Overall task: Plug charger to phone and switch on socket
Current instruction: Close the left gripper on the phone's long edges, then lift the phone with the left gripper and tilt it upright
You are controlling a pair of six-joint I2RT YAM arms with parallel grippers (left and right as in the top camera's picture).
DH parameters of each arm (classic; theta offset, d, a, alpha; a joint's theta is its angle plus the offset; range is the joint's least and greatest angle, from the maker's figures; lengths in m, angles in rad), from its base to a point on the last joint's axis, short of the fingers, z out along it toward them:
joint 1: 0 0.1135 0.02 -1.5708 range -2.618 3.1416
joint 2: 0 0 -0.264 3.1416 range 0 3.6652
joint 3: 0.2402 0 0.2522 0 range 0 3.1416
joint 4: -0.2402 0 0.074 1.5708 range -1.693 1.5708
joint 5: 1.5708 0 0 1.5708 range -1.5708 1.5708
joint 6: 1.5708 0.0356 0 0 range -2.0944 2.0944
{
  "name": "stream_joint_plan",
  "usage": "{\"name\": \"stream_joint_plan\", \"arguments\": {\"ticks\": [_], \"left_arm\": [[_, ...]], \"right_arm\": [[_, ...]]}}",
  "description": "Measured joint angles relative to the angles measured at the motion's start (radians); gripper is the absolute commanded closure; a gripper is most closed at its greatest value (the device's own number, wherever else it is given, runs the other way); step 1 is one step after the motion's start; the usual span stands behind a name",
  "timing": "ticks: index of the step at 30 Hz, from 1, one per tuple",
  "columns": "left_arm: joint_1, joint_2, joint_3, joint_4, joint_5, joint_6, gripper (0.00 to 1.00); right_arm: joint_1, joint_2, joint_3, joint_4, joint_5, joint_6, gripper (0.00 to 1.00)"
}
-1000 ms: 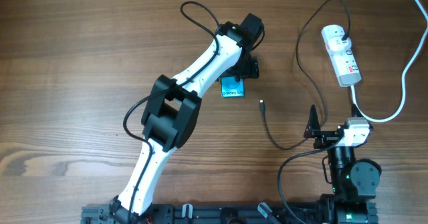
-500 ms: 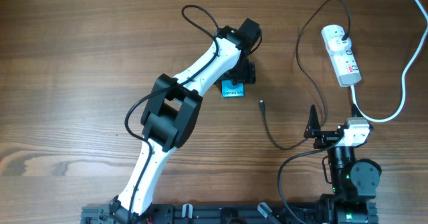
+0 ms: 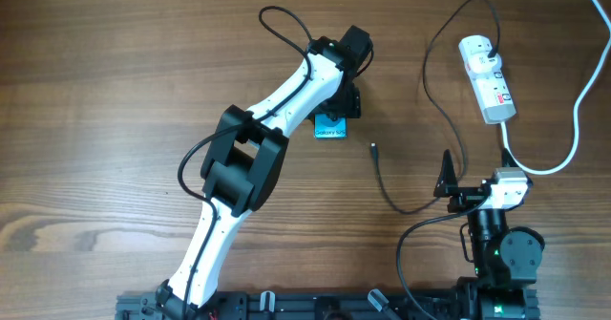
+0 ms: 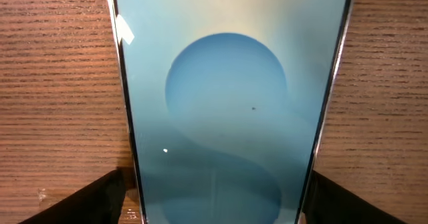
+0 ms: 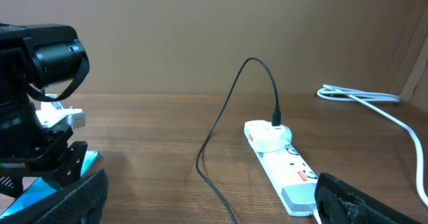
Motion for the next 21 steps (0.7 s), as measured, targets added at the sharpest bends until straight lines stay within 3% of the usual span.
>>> {"name": "stream_joint_plan", "arguments": {"ticks": [6, 21], "left_arm": [[0.001, 0.0, 0.0, 0.006, -0.001, -0.001, 0.32], [0.001, 0.0, 0.0, 0.008, -0.001, -0.001, 0.35]], "right_arm": [[0.0, 0.0, 0.0, 0.0, 0.0, 0.0, 0.0], [0.0, 0.0, 0.0, 0.0, 0.0, 0.0, 0.0]]}}
